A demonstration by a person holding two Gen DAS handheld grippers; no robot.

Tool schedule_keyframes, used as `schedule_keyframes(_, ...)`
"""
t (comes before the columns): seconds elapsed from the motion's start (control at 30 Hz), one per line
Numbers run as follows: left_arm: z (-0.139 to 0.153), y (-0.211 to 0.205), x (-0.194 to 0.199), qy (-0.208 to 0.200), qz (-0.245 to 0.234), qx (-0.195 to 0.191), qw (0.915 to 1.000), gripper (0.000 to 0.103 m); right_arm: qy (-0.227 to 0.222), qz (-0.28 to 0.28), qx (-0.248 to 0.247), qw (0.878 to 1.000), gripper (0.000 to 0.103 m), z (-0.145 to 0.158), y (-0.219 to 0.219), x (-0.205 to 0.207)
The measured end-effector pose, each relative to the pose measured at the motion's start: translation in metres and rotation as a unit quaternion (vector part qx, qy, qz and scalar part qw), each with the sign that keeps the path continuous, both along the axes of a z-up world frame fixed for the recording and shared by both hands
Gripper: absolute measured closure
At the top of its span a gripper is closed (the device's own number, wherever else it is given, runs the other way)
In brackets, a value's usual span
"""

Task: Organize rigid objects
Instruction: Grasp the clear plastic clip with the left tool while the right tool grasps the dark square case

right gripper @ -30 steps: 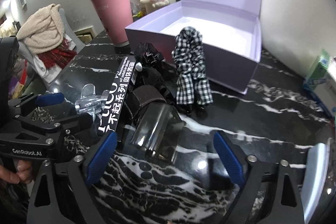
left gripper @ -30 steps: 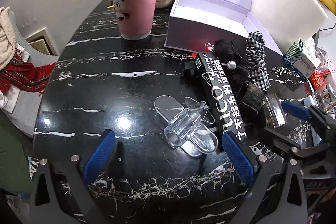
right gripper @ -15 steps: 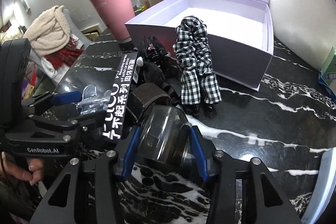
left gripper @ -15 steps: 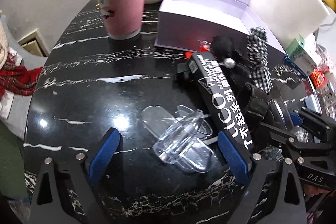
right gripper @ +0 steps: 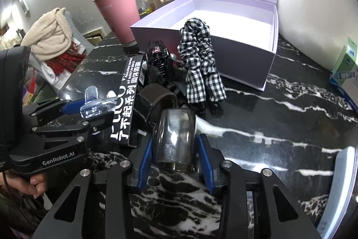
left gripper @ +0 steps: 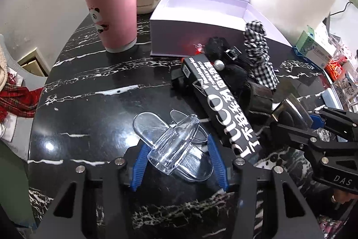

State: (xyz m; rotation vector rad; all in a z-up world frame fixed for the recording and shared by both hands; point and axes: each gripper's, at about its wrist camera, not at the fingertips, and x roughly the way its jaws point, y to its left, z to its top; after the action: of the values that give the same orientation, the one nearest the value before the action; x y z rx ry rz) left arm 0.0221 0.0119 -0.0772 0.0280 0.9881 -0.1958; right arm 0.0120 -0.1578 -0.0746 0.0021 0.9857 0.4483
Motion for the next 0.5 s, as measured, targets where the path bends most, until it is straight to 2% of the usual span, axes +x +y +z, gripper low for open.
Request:
schedule_keyframes(0.07,0.001,0.001,-0.006,0.000,-0.001,-0.002,1.0000,0.053,-0.001,0.000,0.001,1.000,0.064,0.001,0.000,-0.003)
schedule_keyframes(0.13,0.003,0.002,-0.011,-0.005,0.002,-0.002,1.0000,0.062,-0.006,0.000,-0.001,1.000,0.064,0.003,0.000,-0.005)
schedule_keyframes(0.17,0.004,0.002,-0.012,-0.007,0.003,-0.003,1.0000,0.063,-0.010,0.000,-0.001,1.000,0.064,0.004,0.000,-0.006)
schedule_keyframes(0.5,0.000,0.005,-0.027,-0.010,0.001,-0.036,0.9993,0.064,-0.014,0.000,0.001,1.000,0.064,0.005,-0.003,-0.025)
